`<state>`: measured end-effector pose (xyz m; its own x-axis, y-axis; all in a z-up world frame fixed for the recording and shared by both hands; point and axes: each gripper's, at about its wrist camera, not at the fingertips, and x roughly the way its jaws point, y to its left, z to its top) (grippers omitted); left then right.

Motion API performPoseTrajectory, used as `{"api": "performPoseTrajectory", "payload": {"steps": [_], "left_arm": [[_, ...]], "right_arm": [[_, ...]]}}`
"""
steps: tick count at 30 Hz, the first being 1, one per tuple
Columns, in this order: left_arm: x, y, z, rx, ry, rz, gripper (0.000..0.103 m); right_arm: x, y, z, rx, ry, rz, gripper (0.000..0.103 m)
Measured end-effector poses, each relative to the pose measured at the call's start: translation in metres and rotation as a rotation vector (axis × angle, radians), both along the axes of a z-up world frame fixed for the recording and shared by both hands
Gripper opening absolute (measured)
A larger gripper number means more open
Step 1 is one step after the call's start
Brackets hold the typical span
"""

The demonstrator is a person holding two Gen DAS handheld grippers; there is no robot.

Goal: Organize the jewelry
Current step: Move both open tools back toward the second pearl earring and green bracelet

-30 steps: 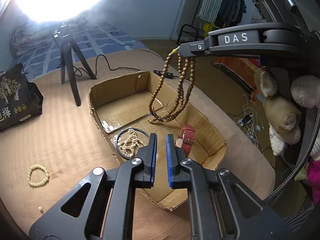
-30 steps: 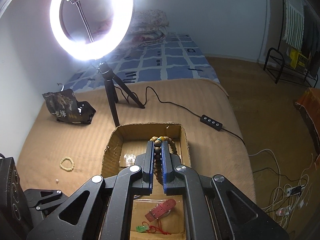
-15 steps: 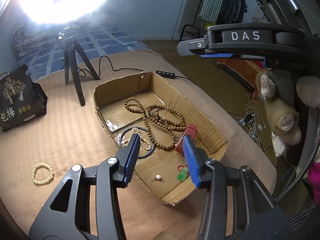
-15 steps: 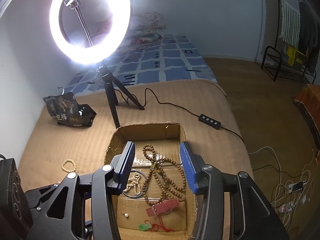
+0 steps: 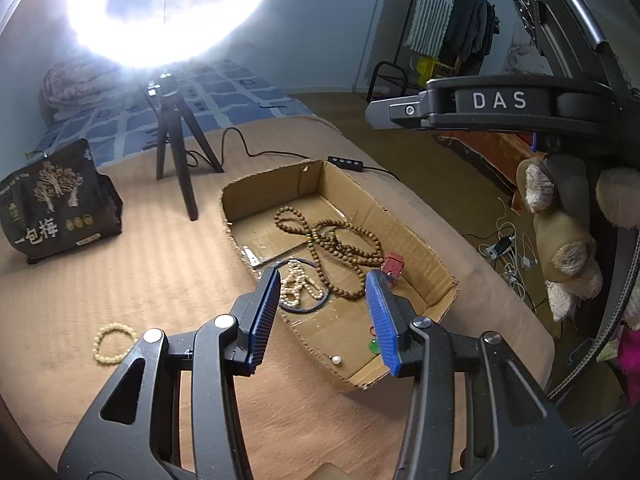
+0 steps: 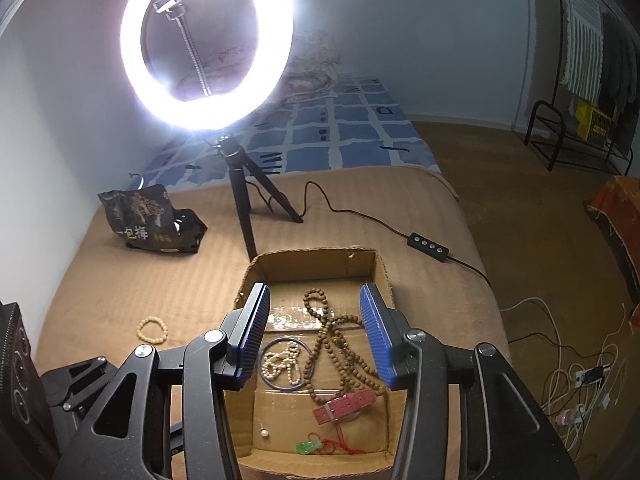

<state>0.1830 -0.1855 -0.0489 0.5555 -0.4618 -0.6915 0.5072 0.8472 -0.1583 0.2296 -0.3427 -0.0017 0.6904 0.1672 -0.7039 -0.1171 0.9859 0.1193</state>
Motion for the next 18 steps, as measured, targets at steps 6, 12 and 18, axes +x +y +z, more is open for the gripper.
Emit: {"api": "performPoseTrajectory", "payload": {"steps": [6, 12, 18], "left_arm": [[-0.003, 0.024, 0.005, 0.009, -0.01, 0.03, 0.045], [-0.003, 0.062, 0.005, 0.025, -0.012, 0.084, 0.045], [-0.004, 0.107, 0.004, 0.06, -0.015, 0.131, 0.045]], "right_arm": [[-0.006, 0.018, 0.005, -0.008, -0.015, 0.025, 0.058], [-0.01, 0.041, 0.007, -0.015, -0.034, 0.049, 0.059], [-0.013, 0.067, 0.007, -0.023, -0.057, 0.077, 0.064]]}}
